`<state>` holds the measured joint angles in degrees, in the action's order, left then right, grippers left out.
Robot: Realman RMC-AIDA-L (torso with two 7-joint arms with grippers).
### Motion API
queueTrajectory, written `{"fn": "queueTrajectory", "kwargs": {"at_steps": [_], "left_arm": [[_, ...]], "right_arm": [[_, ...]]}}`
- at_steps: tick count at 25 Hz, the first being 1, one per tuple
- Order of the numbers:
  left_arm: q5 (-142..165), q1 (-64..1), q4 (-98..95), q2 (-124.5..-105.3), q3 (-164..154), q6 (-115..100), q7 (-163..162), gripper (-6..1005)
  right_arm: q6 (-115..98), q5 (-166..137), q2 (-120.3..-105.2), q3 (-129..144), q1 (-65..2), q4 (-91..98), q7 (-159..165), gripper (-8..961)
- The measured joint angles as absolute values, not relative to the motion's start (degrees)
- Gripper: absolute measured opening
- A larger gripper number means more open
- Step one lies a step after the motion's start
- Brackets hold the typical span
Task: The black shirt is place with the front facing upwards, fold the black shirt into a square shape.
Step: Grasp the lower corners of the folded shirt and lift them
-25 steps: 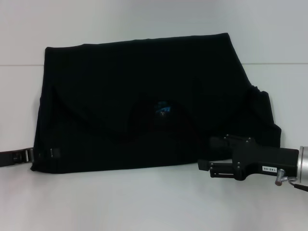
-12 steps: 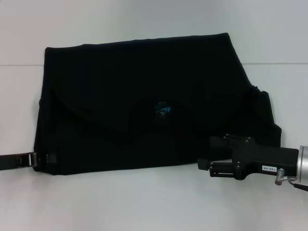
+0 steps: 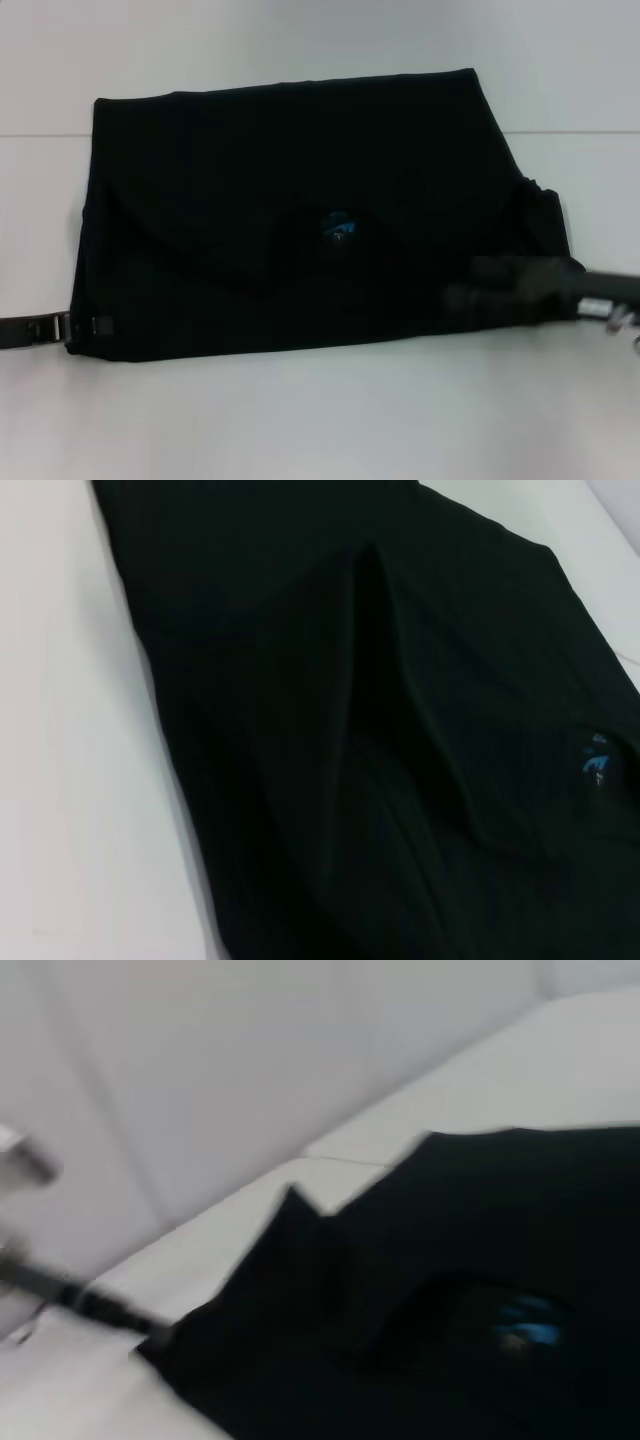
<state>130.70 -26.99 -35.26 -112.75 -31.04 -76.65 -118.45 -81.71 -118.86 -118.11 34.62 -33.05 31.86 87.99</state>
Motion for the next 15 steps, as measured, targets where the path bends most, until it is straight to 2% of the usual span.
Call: {"fn": "queueTrajectory", "kwargs": {"at_steps": [4, 7, 10, 12, 15], "left_arm": [[130.7, -27.0, -35.3, -112.13, -31.0, -77.4, -118.8, 32], [130.7, -27.0, -35.3, -111.68, -30.8, -77.8, -119.0, 32], [130.7, -27.0, -35.3, -111.45, -30.4, -77.9, -119.1, 31], [130.6, -27.0, -35.2, -111.36, -30.4, -78.0, -119.1, 31], [130.6, -27.1, -35.2, -111.19, -30.3, -78.0, -119.1, 30]], "right_arm": [[-81.1, -121.3, -114.39, 35.0, -33.3, 38.0, 106.6, 897], [-81.3, -127.1, -110.48, 35.1, -34.6, 40.3, 121.2, 896], [-82.0, -133.5, -107.3, 35.4, -36.4, 40.7, 131.6, 895], [-82.5, -137.6, -106.35, 35.4, -37.6, 41.2, 135.9, 894], [-82.4, -144.5, -106.05, 35.4, -39.3, 42.7, 140.7, 894]]}}
